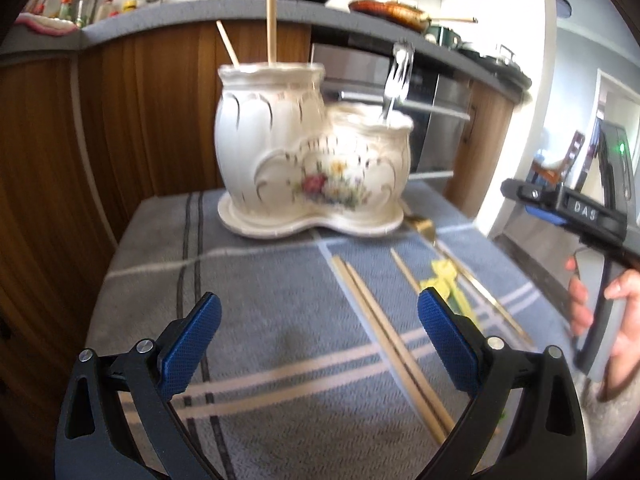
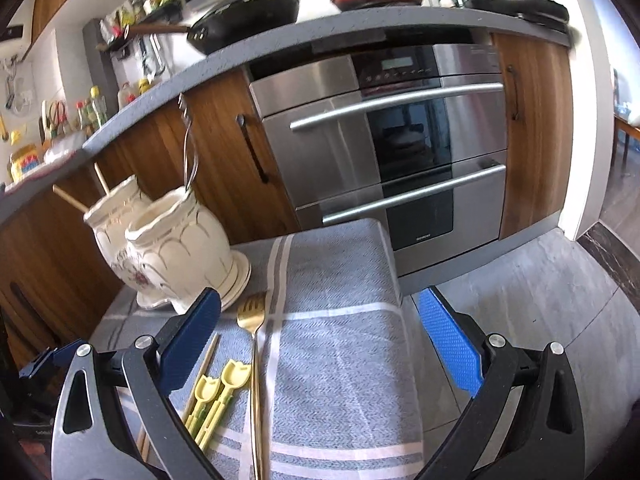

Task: Organize utensils
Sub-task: 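Move both open tools back down toward the utensils on the cloth, then grasp a wooden chopstick with the left tool while the right tool grasps the gold fork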

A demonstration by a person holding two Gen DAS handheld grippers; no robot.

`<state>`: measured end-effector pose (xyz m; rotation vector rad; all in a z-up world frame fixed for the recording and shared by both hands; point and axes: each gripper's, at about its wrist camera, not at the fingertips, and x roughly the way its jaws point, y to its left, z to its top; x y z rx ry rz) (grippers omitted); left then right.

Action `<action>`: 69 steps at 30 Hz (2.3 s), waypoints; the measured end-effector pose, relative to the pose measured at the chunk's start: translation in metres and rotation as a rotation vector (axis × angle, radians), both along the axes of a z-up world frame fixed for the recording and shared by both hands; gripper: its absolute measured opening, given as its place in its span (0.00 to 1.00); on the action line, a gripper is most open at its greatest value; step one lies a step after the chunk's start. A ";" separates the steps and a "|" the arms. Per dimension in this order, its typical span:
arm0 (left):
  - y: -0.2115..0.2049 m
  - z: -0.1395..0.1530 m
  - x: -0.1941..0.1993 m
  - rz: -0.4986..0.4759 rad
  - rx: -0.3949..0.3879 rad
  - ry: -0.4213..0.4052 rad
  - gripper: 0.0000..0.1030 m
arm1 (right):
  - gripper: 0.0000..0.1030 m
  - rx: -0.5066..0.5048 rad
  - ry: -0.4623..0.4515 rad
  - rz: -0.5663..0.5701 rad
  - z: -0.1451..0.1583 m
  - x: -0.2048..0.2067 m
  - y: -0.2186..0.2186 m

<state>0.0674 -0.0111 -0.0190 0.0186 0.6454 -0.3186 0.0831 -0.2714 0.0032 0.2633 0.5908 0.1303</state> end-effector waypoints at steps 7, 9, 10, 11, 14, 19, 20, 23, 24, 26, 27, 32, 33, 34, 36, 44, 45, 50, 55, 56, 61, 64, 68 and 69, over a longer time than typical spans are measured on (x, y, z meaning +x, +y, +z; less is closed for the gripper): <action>-0.018 -0.016 0.003 -0.067 0.066 0.084 0.76 | 0.83 -0.044 0.048 0.076 -0.008 0.009 0.024; -0.022 -0.021 0.006 -0.088 0.075 0.116 0.68 | 0.80 -0.059 0.056 0.098 -0.009 0.010 0.030; -0.023 -0.024 0.007 -0.092 0.077 0.130 0.63 | 0.77 -0.062 0.056 0.102 -0.009 0.010 0.032; -0.025 -0.025 0.007 -0.095 0.080 0.136 0.61 | 0.74 -0.066 0.055 0.105 -0.008 0.009 0.033; -0.028 -0.026 0.007 -0.100 0.101 0.140 0.53 | 0.67 -0.070 0.067 0.106 -0.009 0.010 0.033; -0.035 -0.024 0.007 -0.119 0.127 0.134 0.25 | 0.55 -0.094 0.096 0.127 -0.012 0.013 0.038; -0.036 -0.024 0.007 -0.121 0.133 0.132 0.22 | 0.55 -0.103 0.103 0.133 -0.013 0.014 0.041; -0.036 -0.022 0.010 -0.114 0.156 0.127 0.08 | 0.52 -0.137 0.142 0.163 -0.017 0.022 0.051; -0.035 -0.022 0.010 -0.112 0.157 0.126 0.07 | 0.52 -0.145 0.155 0.174 -0.019 0.024 0.054; -0.031 -0.021 0.011 -0.104 0.162 0.125 0.05 | 0.48 -0.185 0.186 0.189 -0.023 0.032 0.062; -0.029 -0.021 0.011 -0.102 0.158 0.127 0.05 | 0.46 -0.204 0.200 0.196 -0.025 0.036 0.066; -0.027 -0.021 0.013 -0.112 0.123 0.148 0.05 | 0.31 -0.248 0.254 0.223 -0.035 0.048 0.078; -0.027 -0.021 0.013 -0.113 0.122 0.148 0.05 | 0.28 -0.250 0.261 0.228 -0.036 0.049 0.080; -0.027 -0.021 0.014 -0.115 0.118 0.153 0.05 | 0.28 -0.256 0.271 0.230 -0.037 0.051 0.081; -0.025 -0.021 0.016 -0.115 0.107 0.165 0.07 | 0.28 -0.271 0.283 0.239 -0.039 0.054 0.084; -0.028 -0.022 0.024 -0.104 0.127 0.207 0.11 | 0.05 -0.310 0.269 0.294 -0.039 0.050 0.093; -0.029 -0.022 0.025 -0.097 0.133 0.211 0.11 | 0.05 -0.300 0.267 0.296 -0.038 0.049 0.092; -0.036 -0.020 0.035 -0.054 0.168 0.226 0.12 | 0.05 -0.236 0.243 0.303 -0.033 0.040 0.082; -0.044 -0.019 0.040 -0.032 0.189 0.245 0.36 | 0.05 -0.210 0.218 0.308 -0.028 0.029 0.075; -0.046 -0.019 0.041 -0.028 0.203 0.239 0.36 | 0.05 -0.206 0.216 0.310 -0.028 0.028 0.073; -0.049 -0.019 0.041 -0.015 0.239 0.219 0.10 | 0.05 -0.190 0.204 0.311 -0.027 0.029 0.064; -0.049 -0.020 0.038 -0.017 0.266 0.205 0.09 | 0.05 -0.170 0.191 0.305 -0.024 0.026 0.058; -0.046 -0.019 0.026 -0.029 0.275 0.187 0.06 | 0.05 -0.139 0.151 0.306 -0.015 0.019 0.052; -0.045 -0.019 0.023 -0.030 0.270 0.179 0.06 | 0.05 -0.134 0.137 0.308 -0.012 0.017 0.051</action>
